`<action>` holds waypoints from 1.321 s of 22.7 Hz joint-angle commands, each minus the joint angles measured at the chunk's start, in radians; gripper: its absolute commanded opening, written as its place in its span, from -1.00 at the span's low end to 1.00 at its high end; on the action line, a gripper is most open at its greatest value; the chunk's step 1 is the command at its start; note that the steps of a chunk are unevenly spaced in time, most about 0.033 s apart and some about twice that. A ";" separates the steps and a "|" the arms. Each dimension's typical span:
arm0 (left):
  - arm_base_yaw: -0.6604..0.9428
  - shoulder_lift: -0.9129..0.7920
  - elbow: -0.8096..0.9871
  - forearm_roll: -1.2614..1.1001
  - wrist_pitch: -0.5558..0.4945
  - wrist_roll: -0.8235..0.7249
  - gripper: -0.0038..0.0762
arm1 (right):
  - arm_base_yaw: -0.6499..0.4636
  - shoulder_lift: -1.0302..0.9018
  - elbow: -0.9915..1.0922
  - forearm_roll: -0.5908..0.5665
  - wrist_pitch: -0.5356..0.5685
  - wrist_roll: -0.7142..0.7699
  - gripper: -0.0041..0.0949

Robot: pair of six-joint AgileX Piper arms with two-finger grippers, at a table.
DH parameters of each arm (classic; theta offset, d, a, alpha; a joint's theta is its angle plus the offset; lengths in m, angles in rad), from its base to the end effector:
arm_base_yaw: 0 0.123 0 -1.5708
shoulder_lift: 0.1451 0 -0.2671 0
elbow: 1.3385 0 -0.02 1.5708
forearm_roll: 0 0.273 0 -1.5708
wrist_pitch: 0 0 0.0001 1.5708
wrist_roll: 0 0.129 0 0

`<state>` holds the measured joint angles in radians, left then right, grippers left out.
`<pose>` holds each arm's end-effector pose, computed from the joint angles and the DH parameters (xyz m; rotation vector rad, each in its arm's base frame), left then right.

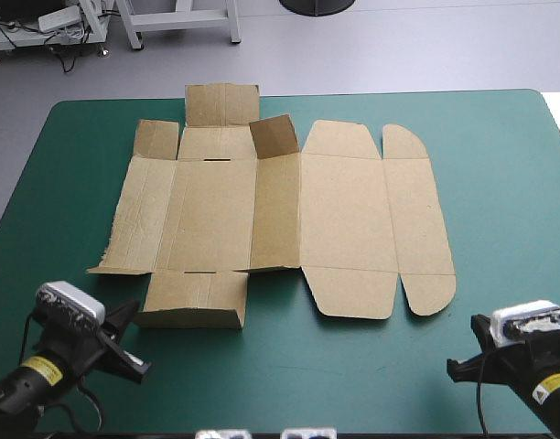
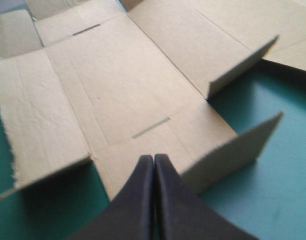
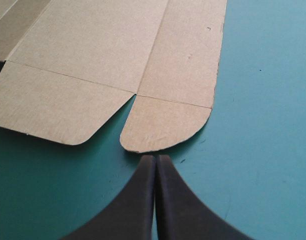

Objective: Fold the box

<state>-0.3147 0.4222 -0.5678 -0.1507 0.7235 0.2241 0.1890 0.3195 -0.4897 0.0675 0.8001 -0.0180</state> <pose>0.1380 -0.0584 0.2890 0.4955 2.0006 -0.2286 0.1270 0.0307 0.2650 -0.1980 2.1076 0.1812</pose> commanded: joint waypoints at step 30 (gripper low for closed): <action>0.918 1.135 -0.627 -0.685 0.261 0.453 -0.93 | -0.007 0.276 -0.189 0.041 -0.153 -0.013 -0.95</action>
<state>0.5750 1.5308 -1.1560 -0.6776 0.9201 0.6175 0.1890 0.5881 -0.6431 0.1041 0.7011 -0.0220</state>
